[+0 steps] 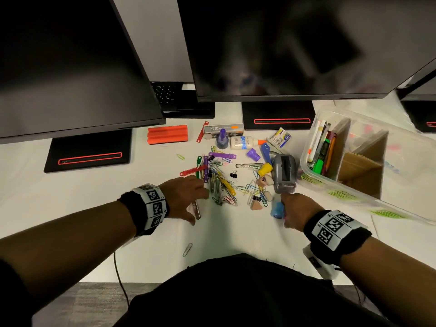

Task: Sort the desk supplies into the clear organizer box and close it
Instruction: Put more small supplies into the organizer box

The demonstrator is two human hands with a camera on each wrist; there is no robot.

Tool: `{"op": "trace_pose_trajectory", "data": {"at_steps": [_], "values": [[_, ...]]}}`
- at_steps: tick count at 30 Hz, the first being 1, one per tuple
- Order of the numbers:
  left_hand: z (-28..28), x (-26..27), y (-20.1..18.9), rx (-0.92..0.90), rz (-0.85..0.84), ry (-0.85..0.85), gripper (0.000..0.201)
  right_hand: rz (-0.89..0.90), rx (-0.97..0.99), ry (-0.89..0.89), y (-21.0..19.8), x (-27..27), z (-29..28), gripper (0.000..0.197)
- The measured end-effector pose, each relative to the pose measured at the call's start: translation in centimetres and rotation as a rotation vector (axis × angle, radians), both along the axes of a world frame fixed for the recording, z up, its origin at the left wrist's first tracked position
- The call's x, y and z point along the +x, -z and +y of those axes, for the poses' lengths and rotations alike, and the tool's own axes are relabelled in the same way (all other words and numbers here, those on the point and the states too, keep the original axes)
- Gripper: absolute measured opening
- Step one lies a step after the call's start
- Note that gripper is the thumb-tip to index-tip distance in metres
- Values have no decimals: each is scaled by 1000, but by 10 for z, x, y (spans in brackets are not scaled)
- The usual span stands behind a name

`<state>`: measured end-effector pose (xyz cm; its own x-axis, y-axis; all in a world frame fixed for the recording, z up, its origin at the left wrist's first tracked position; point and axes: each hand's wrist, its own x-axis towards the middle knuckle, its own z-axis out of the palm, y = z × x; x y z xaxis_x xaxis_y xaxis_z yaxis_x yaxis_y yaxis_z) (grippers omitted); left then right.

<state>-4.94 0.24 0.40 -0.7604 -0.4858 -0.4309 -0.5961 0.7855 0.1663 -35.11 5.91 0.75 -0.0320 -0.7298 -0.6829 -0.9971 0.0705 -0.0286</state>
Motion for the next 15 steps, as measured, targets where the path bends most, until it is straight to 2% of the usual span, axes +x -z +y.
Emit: {"op": "trace_pose_trajectory", "data": {"at_steps": [3, 5, 8, 12, 15], "values": [[1, -3, -1, 56, -68, -41, 78, -146, -53, 41, 4, 13, -6, 32], [6, -3, -3, 76, -69, 27, 77, -214, -111, 28, 7, 24, -12, 27], [15, -9, 0, 77, -33, 191, 73, -255, -176, 22, 10, 39, -19, 28], [28, -24, 6, 130, -167, 372, 83, -310, -236, 53, 10, 53, -28, 36], [33, -31, 15, 112, -234, 424, 89, -291, -234, 22, 9, 56, -30, 38]]}}
